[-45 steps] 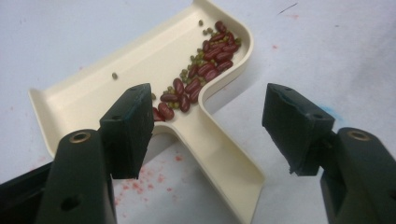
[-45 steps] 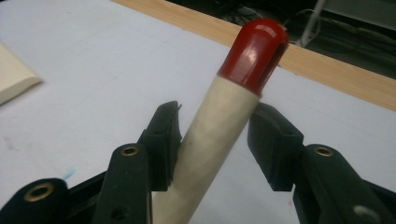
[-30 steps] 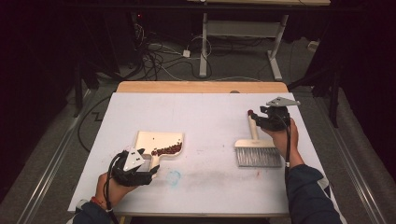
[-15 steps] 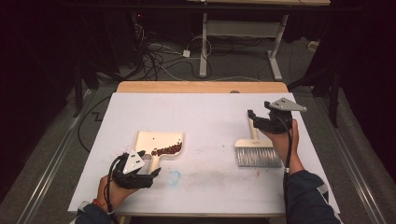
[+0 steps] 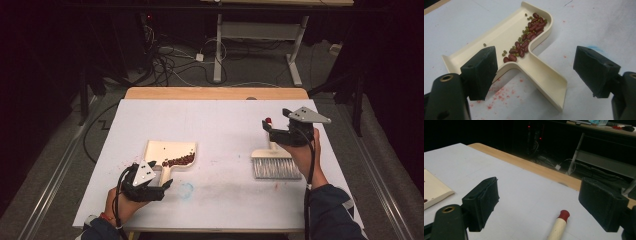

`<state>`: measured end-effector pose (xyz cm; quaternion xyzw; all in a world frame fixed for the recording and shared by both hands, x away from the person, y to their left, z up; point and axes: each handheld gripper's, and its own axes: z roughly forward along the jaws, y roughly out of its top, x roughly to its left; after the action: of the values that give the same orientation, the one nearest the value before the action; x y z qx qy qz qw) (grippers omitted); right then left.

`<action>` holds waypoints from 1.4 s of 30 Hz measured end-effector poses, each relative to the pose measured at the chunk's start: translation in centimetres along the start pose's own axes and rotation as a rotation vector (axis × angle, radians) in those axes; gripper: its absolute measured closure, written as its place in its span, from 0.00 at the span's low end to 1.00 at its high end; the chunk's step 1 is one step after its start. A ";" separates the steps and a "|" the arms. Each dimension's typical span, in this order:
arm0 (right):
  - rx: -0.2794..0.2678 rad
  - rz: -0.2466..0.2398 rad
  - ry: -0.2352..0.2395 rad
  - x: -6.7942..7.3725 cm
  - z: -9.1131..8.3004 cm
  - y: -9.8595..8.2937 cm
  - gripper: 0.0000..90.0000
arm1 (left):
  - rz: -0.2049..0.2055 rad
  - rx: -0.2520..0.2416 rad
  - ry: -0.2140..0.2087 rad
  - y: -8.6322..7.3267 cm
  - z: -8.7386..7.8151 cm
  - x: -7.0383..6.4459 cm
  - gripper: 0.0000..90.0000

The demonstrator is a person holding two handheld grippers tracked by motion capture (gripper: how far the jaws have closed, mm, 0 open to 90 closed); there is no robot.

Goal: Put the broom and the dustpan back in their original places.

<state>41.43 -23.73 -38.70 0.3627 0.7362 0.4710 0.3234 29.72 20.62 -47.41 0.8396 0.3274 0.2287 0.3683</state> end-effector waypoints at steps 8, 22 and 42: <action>-0.021 0.002 0.028 0.4 -1.1 0.1 0.18 | 0.002 -0.008 -0.002 0.0 -0.1 -0.1 0.21; -0.052 -0.049 0.069 1.2 -3.5 0.0 0.18 | 0.007 -0.012 0.002 0.1 -0.2 -0.1 0.22; -0.064 -0.112 0.072 1.4 -6.5 -1.1 0.18 | 0.006 -0.009 0.004 0.1 -0.1 -0.2 0.22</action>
<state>35.08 -25.85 -37.67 0.2932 0.7509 0.4883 0.3342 29.60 20.43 -47.29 0.8385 0.3245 0.2329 0.3706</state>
